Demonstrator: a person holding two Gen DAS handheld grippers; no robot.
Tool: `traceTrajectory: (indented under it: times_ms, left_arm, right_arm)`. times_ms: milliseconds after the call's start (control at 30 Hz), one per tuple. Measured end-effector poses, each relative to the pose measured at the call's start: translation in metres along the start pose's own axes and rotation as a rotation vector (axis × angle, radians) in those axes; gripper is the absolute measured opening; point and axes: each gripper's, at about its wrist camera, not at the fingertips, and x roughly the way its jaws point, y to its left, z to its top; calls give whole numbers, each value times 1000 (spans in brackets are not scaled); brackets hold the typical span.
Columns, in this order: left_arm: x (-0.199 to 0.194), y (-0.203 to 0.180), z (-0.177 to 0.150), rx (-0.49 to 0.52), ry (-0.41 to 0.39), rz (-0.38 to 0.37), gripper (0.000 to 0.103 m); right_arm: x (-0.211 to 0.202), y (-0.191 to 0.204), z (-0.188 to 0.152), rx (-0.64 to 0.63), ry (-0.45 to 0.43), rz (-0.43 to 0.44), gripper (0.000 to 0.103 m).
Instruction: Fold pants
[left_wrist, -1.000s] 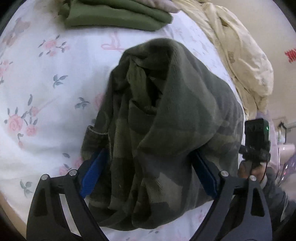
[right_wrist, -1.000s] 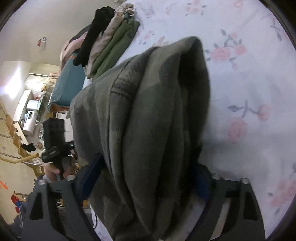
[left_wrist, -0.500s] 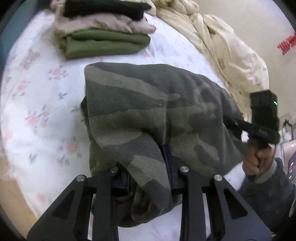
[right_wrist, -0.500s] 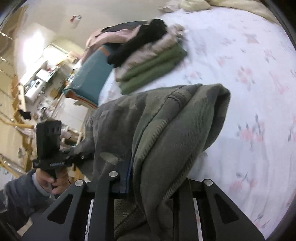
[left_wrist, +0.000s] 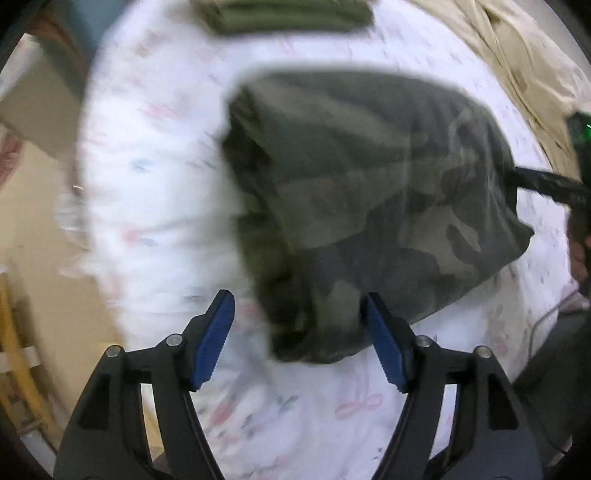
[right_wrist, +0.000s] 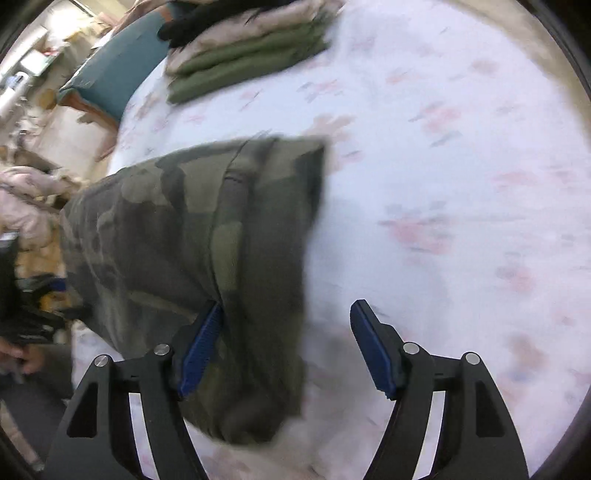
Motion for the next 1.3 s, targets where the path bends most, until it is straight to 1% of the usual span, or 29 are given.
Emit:
traceTrajectory:
  times_ms: [33,67,100,133,167,200,233,300,333,400,467,533,600,633,667,733,767,833,867,900,933,967,1000,1033,1067,1100,1133,1200,1300]
  left_arm:
    - [-18,-1,-3,3,-72,51,62]
    - [-39,-8,-5,26,-177,75,60]
    - [-52,-18,-7,56,-249,72,54]
    - [-60,-31,-6,88,-298,61,49]
    - [-63,-41,-5,109,-315,22,43]
    - [-57,-54,-6,131,-299,-20,30]
    - [-38,-67,-3,149,-239,-34,20]
    - [-5,-77,2,134,-152,7,9]
    - [18,-74,-3,113,-82,37,7]
    - [35,-66,-15,88,2,30,6]
    - [36,-61,-29,79,53,32,6]
    - [40,-56,-41,105,101,68,4]
    - [48,-36,-54,30,197,79,4]
    - [48,-25,-59,-15,218,66,4]
    - [40,-18,-59,-42,204,59,4]
    - [13,-20,-56,-17,131,35,4]
    - [-3,-21,-54,-2,82,40,4]
    - [-32,-13,-43,-50,-13,29,4]
    - [-39,-6,-36,-77,-42,24,6]
    - [-47,6,-25,-124,-86,20,17]
    - [-55,15,-19,-168,-126,12,41]
    - [-60,24,-11,-224,-173,-17,57]
    - [-54,20,1,-247,-193,-36,82]
    - [-51,21,10,-258,-219,-69,86]
    - [-44,18,9,-248,-224,-81,86]
    - [-29,20,25,-236,-217,-98,86]
    - [-15,18,30,-232,-196,-122,86]
    - [19,21,38,-243,-119,-154,86]
    - [45,27,26,-244,-81,-232,97]
  right_arm:
    - [-14,4,-3,-8,-33,-31,68]
    - [-32,14,-8,-29,-95,-55,55]
    - [-47,24,-11,-50,-149,-42,47]
    - [-56,35,-16,-66,-183,-10,33]
    - [-59,42,-16,-75,-191,19,21]
    - [-57,52,-19,-87,-186,57,19]
    - [-44,62,-22,-102,-149,87,17]
    - [-13,70,-27,-120,-67,48,14]
    - [5,69,-30,-120,-14,27,13]
    - [29,63,-40,-125,74,-1,11]
    - [36,60,-50,-146,126,-27,7]
    - [34,51,-60,-143,169,-39,7]
    - [29,37,-66,-116,195,-54,7]
    - [27,31,-67,-101,211,-56,10]
    - [24,25,-68,-86,222,-56,11]
    - [4,12,-61,-51,180,-32,11]
    - [-10,4,-55,-23,131,-8,11]
    - [-31,-11,-44,47,37,41,16]
    - [-39,-18,-38,82,-8,66,18]
    - [-45,-29,-29,130,-59,103,21]
    - [-46,-36,-24,152,-83,121,43]
    - [-46,-42,-19,172,-102,140,73]
    - [-43,-51,-12,199,-125,168,81]
    - [-39,-53,-13,214,-135,185,83]
    - [-31,-58,-12,235,-134,203,83]
    - [-20,-57,-11,250,-126,219,83]
    - [-8,-46,-12,258,-118,233,83]
    - [14,-51,-9,269,-84,289,83]
    - [40,-43,-12,243,-50,360,83]
